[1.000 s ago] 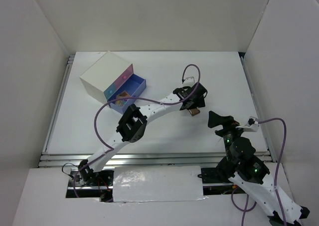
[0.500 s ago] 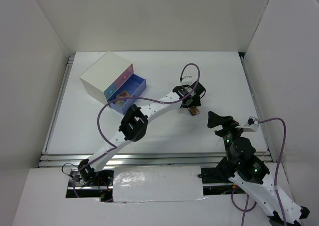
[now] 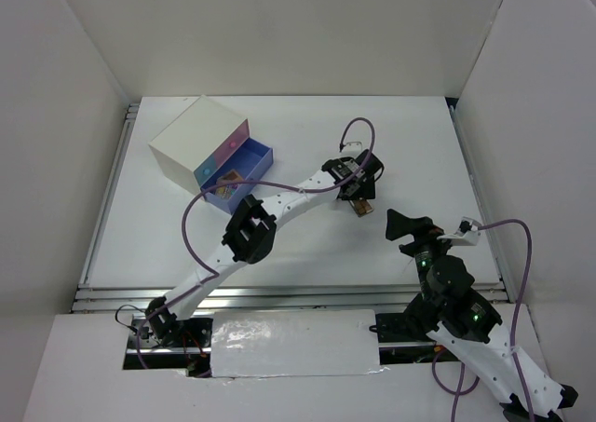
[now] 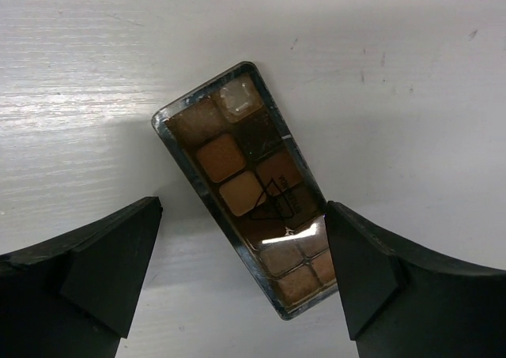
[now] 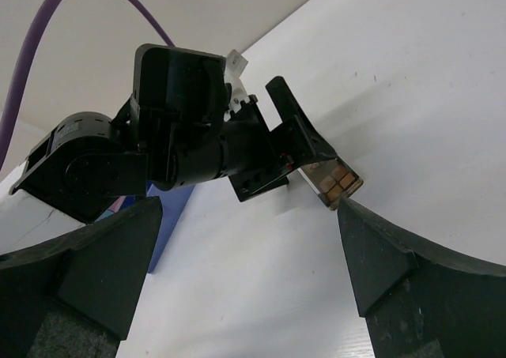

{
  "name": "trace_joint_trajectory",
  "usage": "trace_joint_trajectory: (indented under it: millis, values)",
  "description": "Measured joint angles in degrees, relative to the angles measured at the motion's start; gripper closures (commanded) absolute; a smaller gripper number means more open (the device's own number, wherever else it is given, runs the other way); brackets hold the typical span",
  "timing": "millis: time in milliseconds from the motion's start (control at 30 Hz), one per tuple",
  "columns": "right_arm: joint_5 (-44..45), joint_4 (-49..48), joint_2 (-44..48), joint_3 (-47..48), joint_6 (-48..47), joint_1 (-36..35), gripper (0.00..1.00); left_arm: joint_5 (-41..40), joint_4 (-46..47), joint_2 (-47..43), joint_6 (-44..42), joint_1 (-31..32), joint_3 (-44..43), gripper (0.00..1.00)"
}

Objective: Organize the makeup

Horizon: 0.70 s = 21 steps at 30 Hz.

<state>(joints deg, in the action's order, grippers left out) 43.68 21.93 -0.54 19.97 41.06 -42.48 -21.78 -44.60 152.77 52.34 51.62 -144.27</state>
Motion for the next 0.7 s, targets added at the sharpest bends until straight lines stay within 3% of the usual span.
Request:
trace_joint_trajectory:
  millis: [567, 700]
  values:
    - [-0.83, 0.00, 0.00, -0.07, 0.00, 0.00, 0.00, 0.66, -2.75, 0.42, -2.84, -1.33, -0.35, 0.04]
    - [-0.81, 0.00, 0.00, -0.07, 0.00, 0.00, 0.00, 0.76, -2.84, -0.33, -3.04, -2.08, 3.06, 0.02]
